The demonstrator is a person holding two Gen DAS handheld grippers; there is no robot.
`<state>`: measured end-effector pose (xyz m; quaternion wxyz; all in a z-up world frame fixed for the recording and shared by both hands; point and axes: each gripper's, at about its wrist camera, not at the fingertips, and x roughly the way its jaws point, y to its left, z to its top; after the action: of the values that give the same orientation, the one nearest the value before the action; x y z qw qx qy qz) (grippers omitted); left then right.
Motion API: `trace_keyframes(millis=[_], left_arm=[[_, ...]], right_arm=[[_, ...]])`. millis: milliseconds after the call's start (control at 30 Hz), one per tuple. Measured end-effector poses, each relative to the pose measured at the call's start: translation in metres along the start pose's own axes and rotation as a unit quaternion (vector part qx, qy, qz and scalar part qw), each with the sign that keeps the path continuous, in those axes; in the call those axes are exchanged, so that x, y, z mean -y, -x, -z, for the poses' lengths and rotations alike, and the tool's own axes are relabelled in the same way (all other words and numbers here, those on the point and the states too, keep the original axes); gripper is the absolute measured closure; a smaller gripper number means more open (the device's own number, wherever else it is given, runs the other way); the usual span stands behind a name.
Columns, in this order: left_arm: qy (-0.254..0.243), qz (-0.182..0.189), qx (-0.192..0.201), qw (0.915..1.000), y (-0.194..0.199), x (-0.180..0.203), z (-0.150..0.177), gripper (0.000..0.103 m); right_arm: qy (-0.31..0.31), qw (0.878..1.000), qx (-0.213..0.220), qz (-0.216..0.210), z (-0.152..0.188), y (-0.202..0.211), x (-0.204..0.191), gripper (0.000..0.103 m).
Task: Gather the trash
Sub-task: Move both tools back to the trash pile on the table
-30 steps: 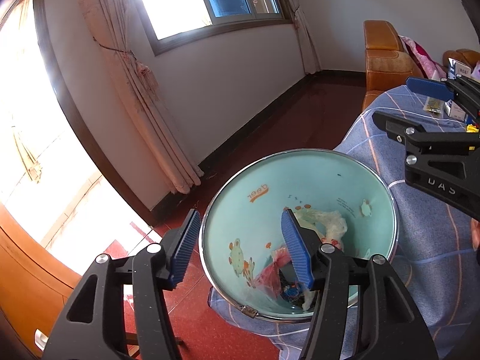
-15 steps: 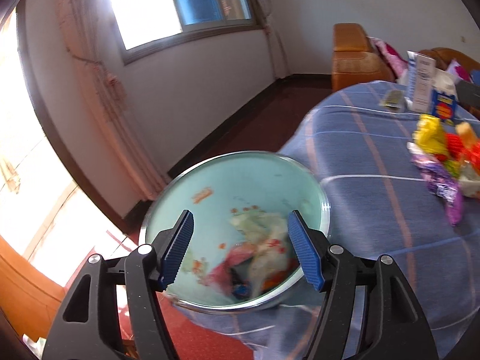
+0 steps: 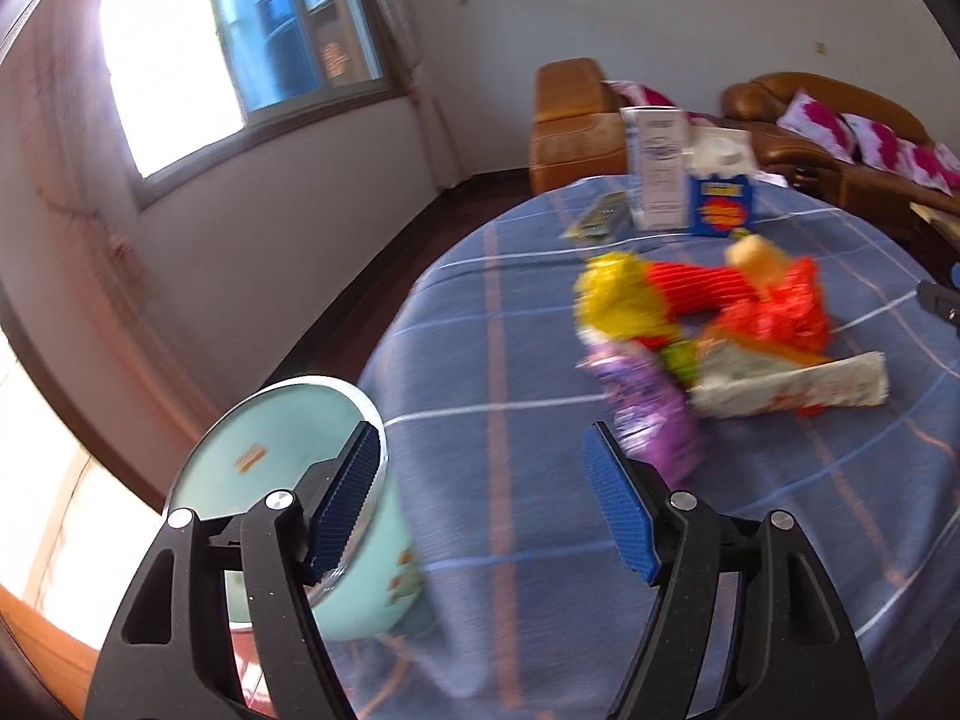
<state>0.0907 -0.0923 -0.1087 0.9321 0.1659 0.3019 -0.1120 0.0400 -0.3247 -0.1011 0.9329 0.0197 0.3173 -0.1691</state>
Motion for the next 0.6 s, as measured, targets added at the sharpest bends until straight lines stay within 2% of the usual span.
trace_keyframes(millis=[200,300,433,533,600], left_arm=[[-0.030,0.016,-0.010,0.9994,-0.012,0.046,-0.004,0.025],[-0.046,0.007,-0.030,0.9985,-0.027,0.057,-0.002,0.024],[-0.051,-0.034,-0.046,0.9971,-0.037,0.043,0.004,0.021],[-0.028,-0.072,-0.050,0.9958,-0.041,0.013,0.005,0.016],[-0.006,-0.081,-0.053,0.9953,-0.041,-0.007,0.006,0.017]], right_arm=[[-0.034,0.999,-0.002,0.015,0.008,-0.004,0.035,0.024],[-0.042,0.999,0.001,0.009,0.009,-0.005,0.040,0.024],[-0.034,0.999,0.011,-0.002,0.009,-0.002,0.035,0.022],[-0.033,0.999,0.010,-0.010,0.011,-0.003,0.033,0.022],[-0.032,0.999,0.006,-0.012,0.014,-0.006,0.031,0.022]])
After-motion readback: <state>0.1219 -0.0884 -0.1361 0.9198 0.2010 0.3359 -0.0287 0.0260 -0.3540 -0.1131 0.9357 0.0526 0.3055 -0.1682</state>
